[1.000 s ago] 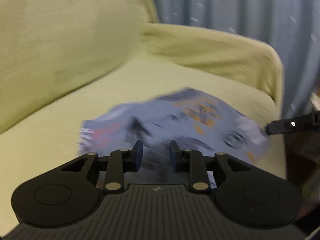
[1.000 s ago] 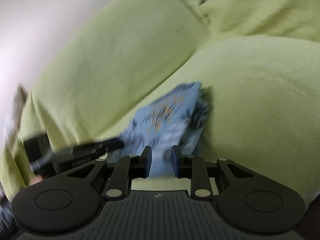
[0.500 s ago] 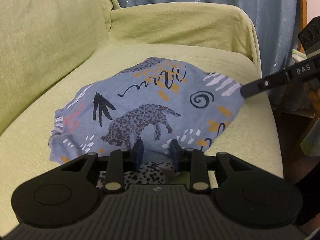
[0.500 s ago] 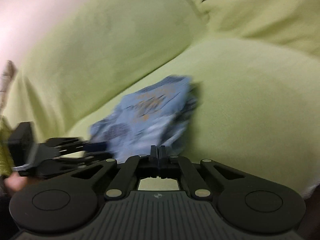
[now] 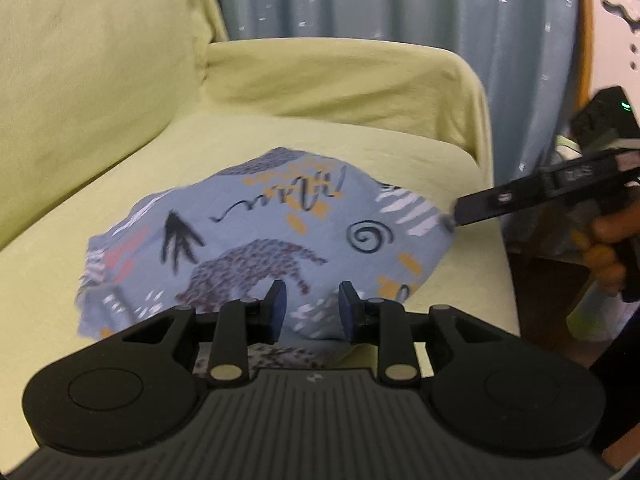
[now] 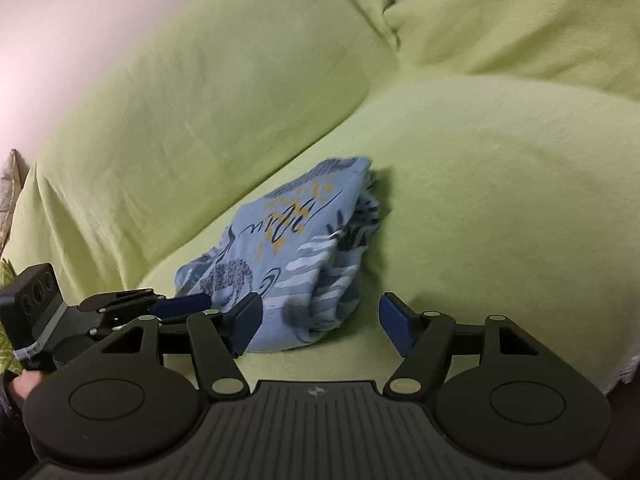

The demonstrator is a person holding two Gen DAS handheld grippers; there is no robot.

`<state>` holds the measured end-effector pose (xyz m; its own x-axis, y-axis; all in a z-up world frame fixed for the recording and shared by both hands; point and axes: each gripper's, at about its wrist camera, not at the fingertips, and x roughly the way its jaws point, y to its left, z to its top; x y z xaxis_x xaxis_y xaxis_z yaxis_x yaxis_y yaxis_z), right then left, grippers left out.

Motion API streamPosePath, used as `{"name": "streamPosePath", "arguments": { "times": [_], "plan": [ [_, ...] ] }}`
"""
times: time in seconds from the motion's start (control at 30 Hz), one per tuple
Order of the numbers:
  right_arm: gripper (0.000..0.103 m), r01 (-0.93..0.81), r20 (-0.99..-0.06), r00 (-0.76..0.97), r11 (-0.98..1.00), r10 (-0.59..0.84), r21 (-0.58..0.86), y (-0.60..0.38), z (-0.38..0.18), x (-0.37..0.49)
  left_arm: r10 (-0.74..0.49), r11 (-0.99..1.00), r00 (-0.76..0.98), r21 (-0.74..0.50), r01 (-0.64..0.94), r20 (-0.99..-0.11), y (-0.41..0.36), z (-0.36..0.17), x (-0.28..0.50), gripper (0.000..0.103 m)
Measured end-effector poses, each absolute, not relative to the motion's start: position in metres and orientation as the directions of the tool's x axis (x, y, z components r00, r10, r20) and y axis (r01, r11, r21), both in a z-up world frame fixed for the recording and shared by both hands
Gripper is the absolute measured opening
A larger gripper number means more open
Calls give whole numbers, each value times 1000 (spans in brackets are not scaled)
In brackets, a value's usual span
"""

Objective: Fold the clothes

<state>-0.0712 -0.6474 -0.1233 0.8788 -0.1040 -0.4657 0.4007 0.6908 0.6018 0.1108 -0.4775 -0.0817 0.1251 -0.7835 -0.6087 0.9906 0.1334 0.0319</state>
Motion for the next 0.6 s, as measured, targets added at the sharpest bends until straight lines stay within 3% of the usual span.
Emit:
{"name": "streamPosePath", "arguments": {
  "times": [0.03, 0.07, 0.23, 0.4, 0.47, 0.53, 0.6],
  "plan": [
    [29, 391, -470, 879, 679, -77, 621, -650, -127, -65, -772, 121, 126, 51, 991, -623, -480, -85, 108, 23],
    [16, 392, -481, 875, 672, -60, 628, -652, -129, -62, -764, 113, 132, 70, 991, -632, -480, -87, 106, 24],
    [14, 451, -538, 838, 672, -93, 587, -655, -125, -68, -734, 176, 182, 76, 981, -655, -474, -86, 114, 27],
    [13, 510, -543, 833, 531, -108, 677, -663, -134, -86, -703, 286, 218, 11, 958, -677, -459, -85, 134, 27],
    [10, 580, -579, 786, 584, -218, 567, -657, -123, -88, -694, 331, 268, 35, 943, -668, -453, -81, 137, 26],
    [11, 569, -535, 794, 660, -288, 490, -648, -108, -87, -697, 379, 323, 54, 924, -640, -447, -76, 141, 25],
    [15, 479, -448, 856, 721, -257, 501, -640, -97, -82, -724, 400, 345, 43, 915, -597, -440, -72, 144, 25]
  ]
}}
